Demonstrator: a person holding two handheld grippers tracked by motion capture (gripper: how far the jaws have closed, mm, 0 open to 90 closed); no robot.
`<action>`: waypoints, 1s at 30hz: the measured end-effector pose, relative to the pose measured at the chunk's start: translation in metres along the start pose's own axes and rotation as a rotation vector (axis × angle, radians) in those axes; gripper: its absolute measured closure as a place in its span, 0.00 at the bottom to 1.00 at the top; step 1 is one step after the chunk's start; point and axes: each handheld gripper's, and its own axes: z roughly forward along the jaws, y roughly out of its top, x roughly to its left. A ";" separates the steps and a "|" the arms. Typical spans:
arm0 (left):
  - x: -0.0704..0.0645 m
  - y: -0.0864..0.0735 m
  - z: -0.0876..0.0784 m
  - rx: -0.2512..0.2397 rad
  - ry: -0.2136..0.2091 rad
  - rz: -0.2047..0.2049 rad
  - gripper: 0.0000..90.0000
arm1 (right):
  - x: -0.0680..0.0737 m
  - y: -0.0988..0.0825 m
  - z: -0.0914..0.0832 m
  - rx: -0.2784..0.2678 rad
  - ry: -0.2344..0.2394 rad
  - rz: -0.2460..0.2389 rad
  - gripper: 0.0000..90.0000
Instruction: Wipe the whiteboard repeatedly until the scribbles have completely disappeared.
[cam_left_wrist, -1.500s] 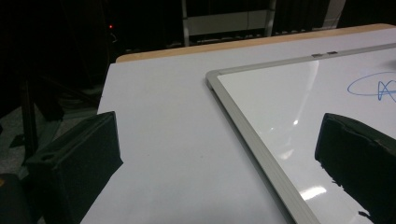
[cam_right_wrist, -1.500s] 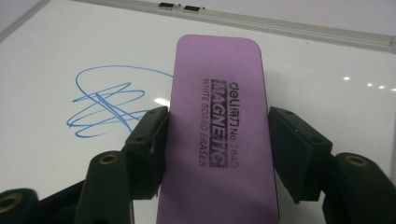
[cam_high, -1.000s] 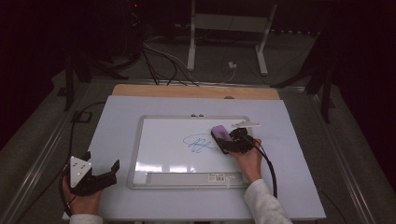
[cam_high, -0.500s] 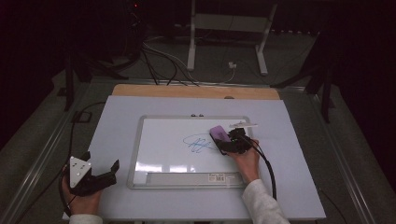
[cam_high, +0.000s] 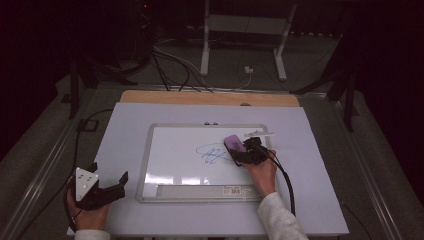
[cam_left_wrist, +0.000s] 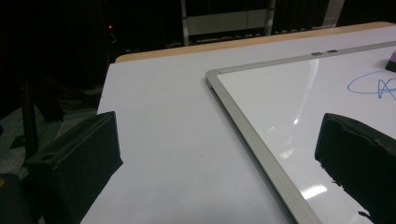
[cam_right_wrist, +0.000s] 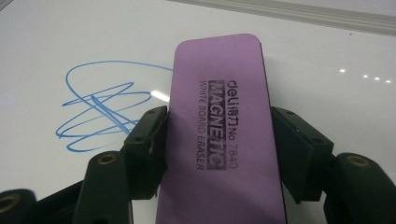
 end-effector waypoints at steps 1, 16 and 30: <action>0.000 0.000 0.000 0.000 0.000 -0.001 0.01 | 0.002 0.000 0.000 0.003 0.002 -0.005 0.45; 0.000 0.000 0.000 0.000 0.000 -0.003 0.01 | 0.015 0.000 0.001 0.026 -0.022 -0.024 0.45; -0.001 0.000 0.001 0.006 -0.004 -0.002 0.01 | 0.018 0.000 0.001 0.033 -0.006 -0.035 0.45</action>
